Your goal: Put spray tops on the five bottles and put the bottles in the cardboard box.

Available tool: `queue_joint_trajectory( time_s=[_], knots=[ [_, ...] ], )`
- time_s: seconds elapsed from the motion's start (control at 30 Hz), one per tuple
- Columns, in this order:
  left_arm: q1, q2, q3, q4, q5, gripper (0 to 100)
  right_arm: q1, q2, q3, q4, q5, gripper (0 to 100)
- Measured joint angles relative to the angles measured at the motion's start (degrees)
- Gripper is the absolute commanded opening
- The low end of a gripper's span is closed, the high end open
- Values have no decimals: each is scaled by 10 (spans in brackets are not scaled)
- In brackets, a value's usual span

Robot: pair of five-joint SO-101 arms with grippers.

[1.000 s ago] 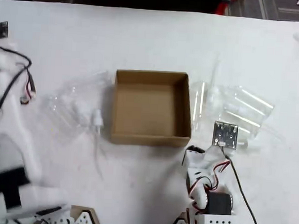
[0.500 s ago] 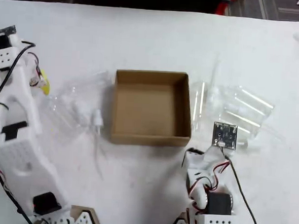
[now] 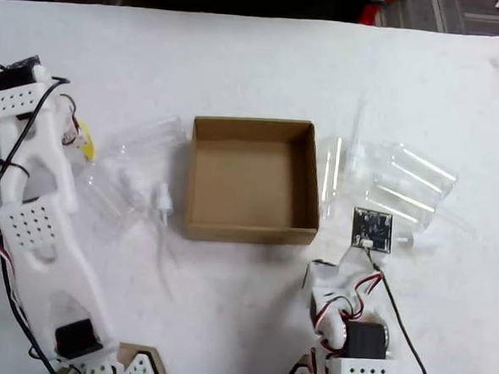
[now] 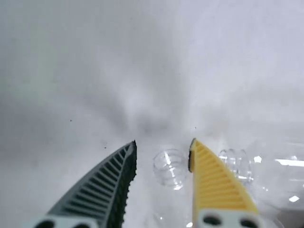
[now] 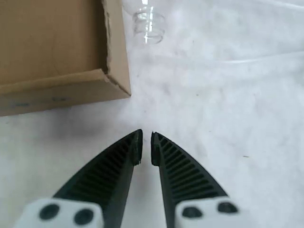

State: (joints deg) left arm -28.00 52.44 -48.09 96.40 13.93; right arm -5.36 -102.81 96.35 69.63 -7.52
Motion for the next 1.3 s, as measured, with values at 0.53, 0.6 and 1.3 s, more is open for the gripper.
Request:
queue_joint_trajectory(
  time_s=[0.53, 0.6, 1.3],
  knots=[
    [28, 33, -15, 35, 4, 175, 0, 0, 0, 0, 0, 18],
    [29, 33, -15, 41, 18, 175, 0, 0, 0, 0, 0, 18],
    [26, 33, -25, 47, 44, 159, 0, 0, 0, 0, 0, 18]
  ],
)
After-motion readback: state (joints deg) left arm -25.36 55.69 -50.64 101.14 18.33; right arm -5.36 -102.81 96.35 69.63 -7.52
